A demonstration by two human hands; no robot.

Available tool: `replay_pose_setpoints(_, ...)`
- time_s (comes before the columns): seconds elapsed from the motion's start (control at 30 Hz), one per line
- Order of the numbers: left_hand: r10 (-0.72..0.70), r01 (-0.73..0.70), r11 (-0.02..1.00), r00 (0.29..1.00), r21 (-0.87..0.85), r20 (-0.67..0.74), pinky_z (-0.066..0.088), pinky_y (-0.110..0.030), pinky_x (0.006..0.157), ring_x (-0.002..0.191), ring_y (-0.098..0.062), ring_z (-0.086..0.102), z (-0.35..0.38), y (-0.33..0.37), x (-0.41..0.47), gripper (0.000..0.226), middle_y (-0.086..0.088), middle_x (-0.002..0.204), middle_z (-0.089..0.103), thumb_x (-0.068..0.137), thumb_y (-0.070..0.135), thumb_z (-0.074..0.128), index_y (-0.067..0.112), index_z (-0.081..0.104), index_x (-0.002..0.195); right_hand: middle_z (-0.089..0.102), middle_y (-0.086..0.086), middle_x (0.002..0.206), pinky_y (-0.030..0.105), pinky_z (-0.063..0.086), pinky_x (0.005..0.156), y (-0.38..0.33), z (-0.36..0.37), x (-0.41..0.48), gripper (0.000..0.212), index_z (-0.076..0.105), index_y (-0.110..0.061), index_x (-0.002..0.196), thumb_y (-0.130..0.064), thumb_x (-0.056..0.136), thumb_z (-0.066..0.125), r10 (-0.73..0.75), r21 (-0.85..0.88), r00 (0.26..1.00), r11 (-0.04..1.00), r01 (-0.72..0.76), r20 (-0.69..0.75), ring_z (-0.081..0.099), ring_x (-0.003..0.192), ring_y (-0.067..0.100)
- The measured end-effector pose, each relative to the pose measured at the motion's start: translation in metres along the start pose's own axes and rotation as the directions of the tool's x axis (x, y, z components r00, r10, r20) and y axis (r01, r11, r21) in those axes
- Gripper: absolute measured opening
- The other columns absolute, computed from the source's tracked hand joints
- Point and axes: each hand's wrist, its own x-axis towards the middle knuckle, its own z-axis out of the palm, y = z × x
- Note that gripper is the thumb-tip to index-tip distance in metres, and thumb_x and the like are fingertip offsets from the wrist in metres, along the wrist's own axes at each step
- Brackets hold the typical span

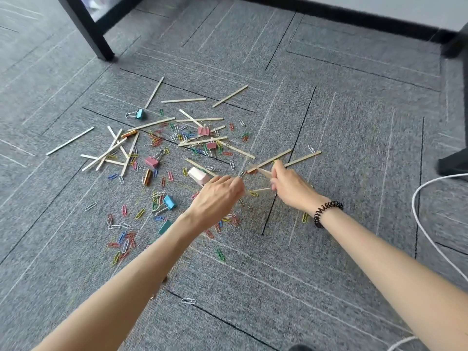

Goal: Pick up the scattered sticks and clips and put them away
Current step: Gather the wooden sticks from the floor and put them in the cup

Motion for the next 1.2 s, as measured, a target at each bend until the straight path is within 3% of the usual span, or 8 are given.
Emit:
replay_pose_setpoints(0.13,-0.152,0.152,0.988,0.988,-0.006,0.012,0.047,-0.021,0.063,0.066,-0.010,0.046,-0.010,-0.009,0.006,0.012,-0.003,0.091,0.058,0.101,0.005,0.039,0.009,0.048,0.108,0.050,0.006,0.074,0.016,0.028,0.037,0.013,-0.005,0.005,0.020,0.034,-0.013,0.113,0.000,0.097,0.034,0.035,0.015,0.995,0.999,-0.034,-0.090,0.038,0.048,0.011)
replay_pose_setpoints(0.27,-0.213,0.215,0.968,0.977,0.125,-0.030,0.047,-0.024,0.064,0.088,-0.013,0.052,-0.016,-0.029,0.013,0.023,-0.002,0.107,0.058,0.096,0.023,0.052,0.013,0.052,0.116,0.051,0.000,0.073,0.013,0.027,0.038,0.027,-0.007,0.010,0.011,0.044,-0.009,0.108,-0.014,0.098,0.044,0.086,-0.093,0.984,0.991,-0.101,-0.155,0.039,0.047,0.007)
replay_pose_setpoints(0.4,-0.337,0.321,0.933,0.938,0.163,0.085,0.038,-0.018,0.063,0.092,-0.009,0.044,-0.019,-0.043,0.019,0.038,0.002,0.115,0.050,0.083,0.008,0.055,0.019,0.052,0.119,0.058,-0.002,0.086,0.015,0.029,0.050,0.036,-0.005,0.013,0.011,0.057,-0.016,0.093,-0.025,0.089,0.062,0.119,-0.151,0.980,0.978,-0.143,-0.157,0.045,0.060,0.004)
replay_pose_setpoints(0.57,-0.343,0.321,0.932,0.931,0.168,0.123,0.044,-0.021,0.067,0.089,-0.008,0.046,-0.016,-0.049,0.027,0.022,0.004,0.107,0.054,0.088,0.010,0.055,0.021,0.058,0.107,0.057,-0.007,0.084,0.022,0.042,0.061,0.039,-0.002,0.011,0.018,0.054,-0.019,0.092,-0.029,0.085,0.067,0.143,-0.086,0.960,0.982,-0.168,-0.241,0.053,0.066,0.008)
replay_pose_setpoints(0.77,-0.317,0.290,0.941,0.935,0.172,0.158,0.044,-0.022,0.067,0.083,-0.010,0.053,-0.014,-0.053,0.036,0.014,0.002,0.102,0.058,0.092,0.026,0.059,0.019,0.060,0.105,0.053,-0.003,0.088,0.019,0.042,0.052,0.043,-0.005,0.018,0.014,0.058,-0.017,0.088,-0.030,0.087,0.064,0.169,-0.120,0.968,0.974,-0.193,-0.184,0.053,0.067,0.011)
replay_pose_setpoints(0.9,-0.256,0.226,0.959,0.948,0.169,0.189,0.035,-0.016,0.057,0.083,-0.009,0.051,-0.014,-0.057,0.039,0.015,0.001,0.106,0.055,0.093,0.026,0.059,0.019,0.062,0.105,0.049,0.002,0.090,0.030,0.050,0.072,0.042,0.001,0.018,0.014,0.047,-0.012,0.095,-0.026,0.096,0.047,0.099,-0.226,0.987,0.966,-0.125,-0.123,0.049,0.074,0.013)
replay_pose_setpoints(1.07,-0.188,0.165,0.972,0.974,0.168,0.129,0.043,-0.019,0.068,0.089,-0.009,0.045,-0.009,-0.056,0.040,0.025,0.000,0.108,0.053,0.096,0.033,0.051,0.014,0.057,0.110,0.049,0.003,0.094,0.030,0.056,0.063,0.038,-0.008,0.015,0.004,0.038,-0.017,0.098,-0.016,0.099,0.042,0.048,-0.088,0.988,0.994,-0.061,-0.148,0.044,0.067,0.009)
replay_pose_setpoints(1.2,-0.193,0.188,0.976,0.981,0.113,0.027,0.041,-0.023,0.071,0.086,-0.009,0.038,-0.011,-0.041,0.054,0.024,0.001,0.101,0.048,0.102,0.033,0.038,0.012,0.048,0.108,0.046,0.003,0.104,0.035,0.058,0.064,0.043,-0.018,0.021,0.015,0.042,-0.022,0.112,-0.014,0.098,0.041,0.080,0.029,0.987,0.997,-0.077,-0.141,0.057,0.075,0.019)
